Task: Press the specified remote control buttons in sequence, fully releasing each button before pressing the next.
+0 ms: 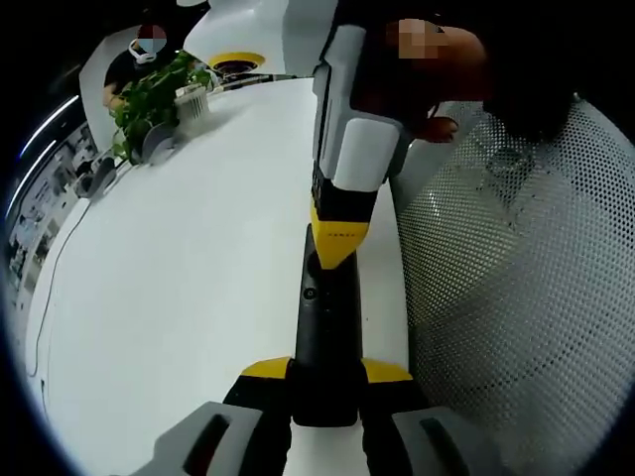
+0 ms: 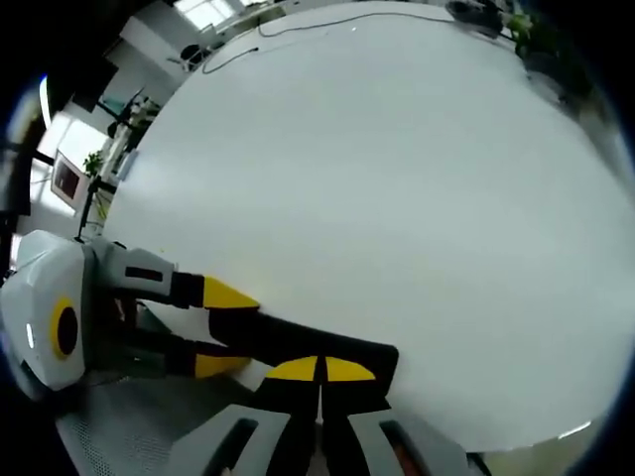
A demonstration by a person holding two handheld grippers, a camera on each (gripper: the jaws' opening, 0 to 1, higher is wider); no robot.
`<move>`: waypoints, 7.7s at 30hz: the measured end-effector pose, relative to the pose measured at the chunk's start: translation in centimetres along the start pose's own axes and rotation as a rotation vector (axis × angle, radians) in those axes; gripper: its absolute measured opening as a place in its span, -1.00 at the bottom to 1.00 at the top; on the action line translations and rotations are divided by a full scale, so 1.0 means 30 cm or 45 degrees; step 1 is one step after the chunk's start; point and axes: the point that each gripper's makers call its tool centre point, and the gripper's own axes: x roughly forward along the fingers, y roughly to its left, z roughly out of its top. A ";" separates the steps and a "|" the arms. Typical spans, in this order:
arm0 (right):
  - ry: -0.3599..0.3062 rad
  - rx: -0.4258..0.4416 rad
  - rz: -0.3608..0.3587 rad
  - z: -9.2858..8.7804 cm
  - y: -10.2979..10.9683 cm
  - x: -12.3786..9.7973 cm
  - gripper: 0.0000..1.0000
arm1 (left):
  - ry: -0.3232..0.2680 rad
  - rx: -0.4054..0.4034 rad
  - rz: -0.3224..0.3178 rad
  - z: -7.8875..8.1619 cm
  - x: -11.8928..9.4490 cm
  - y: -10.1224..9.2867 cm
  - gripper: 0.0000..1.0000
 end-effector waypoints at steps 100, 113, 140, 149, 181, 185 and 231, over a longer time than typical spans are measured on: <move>-0.131 0.011 0.098 0.054 0.041 0.029 -1.00 | -0.031 0.008 -0.005 0.022 0.013 -0.014 -0.51; -0.049 0.097 0.104 0.023 0.036 0.005 -1.00 | -0.030 0.004 -0.004 0.021 0.012 -0.015 -0.51; 0.027 -0.035 0.072 -0.010 0.062 0.021 -1.00 | -0.032 0.007 -0.007 0.021 0.011 -0.015 -0.50; 0.020 -0.068 0.057 -0.006 0.057 0.021 -1.00 | -0.028 -0.014 0.011 0.027 0.016 -0.012 -0.50; 0.112 0.003 0.105 -0.051 0.062 0.015 -1.00 | -0.043 -0.012 0.008 0.026 0.016 -0.010 -0.50; 0.120 -0.006 0.100 -0.055 0.061 0.019 -1.00 | -0.046 -0.011 0.005 0.027 0.017 -0.012 -0.49; 0.012 0.093 0.226 -0.002 0.103 0.021 -1.00 | -0.053 -0.004 0.005 0.029 0.016 -0.014 -0.49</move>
